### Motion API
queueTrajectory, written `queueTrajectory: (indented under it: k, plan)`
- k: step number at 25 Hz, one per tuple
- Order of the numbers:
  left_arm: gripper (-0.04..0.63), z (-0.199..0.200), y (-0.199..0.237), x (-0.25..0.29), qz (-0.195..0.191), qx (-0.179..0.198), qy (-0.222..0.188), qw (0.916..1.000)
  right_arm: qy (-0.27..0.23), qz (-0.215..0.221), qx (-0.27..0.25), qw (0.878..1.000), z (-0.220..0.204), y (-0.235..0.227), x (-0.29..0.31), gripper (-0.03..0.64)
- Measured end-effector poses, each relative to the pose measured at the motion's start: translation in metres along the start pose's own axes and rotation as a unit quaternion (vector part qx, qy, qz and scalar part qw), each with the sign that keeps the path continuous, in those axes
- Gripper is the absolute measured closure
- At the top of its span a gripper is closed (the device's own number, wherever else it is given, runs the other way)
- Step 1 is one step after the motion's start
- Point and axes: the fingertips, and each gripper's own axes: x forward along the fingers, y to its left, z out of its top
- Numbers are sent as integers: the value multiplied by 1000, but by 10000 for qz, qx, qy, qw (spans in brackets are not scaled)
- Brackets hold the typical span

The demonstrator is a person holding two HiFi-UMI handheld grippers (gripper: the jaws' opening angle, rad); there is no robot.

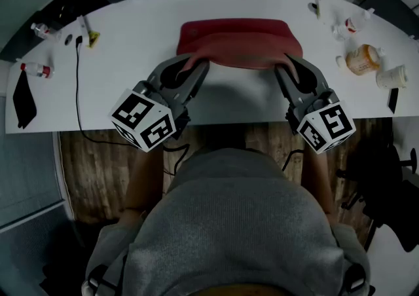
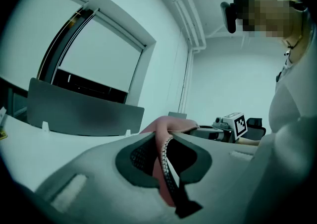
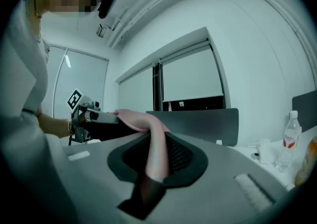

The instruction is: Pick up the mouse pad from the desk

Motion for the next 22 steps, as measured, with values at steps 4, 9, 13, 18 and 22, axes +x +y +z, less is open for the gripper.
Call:
queueTrajectory:
  k: [4,9,13,18,22]
  plan:
    - [552,25,-8,-3,1,147,-198,9997,-274,-21,18,9996,27,2,-3,551]
    - [552,53,-17,-9,-76,156,-522,9985,-599,24,16,9982,59,9,-7,551]
    - [551,71,-24,-15,-87,210,-732,9971,-862,101,41,9962,80,16,-11,552]
    - [549,94,-33,-24,-69,301,-1029,9942,-1095,170,-7,9938,101,23,-15,554]
    - [549,116,-46,-33,-160,408,-1281,9908,-1278,293,-63,9913,121,31,-21,553]
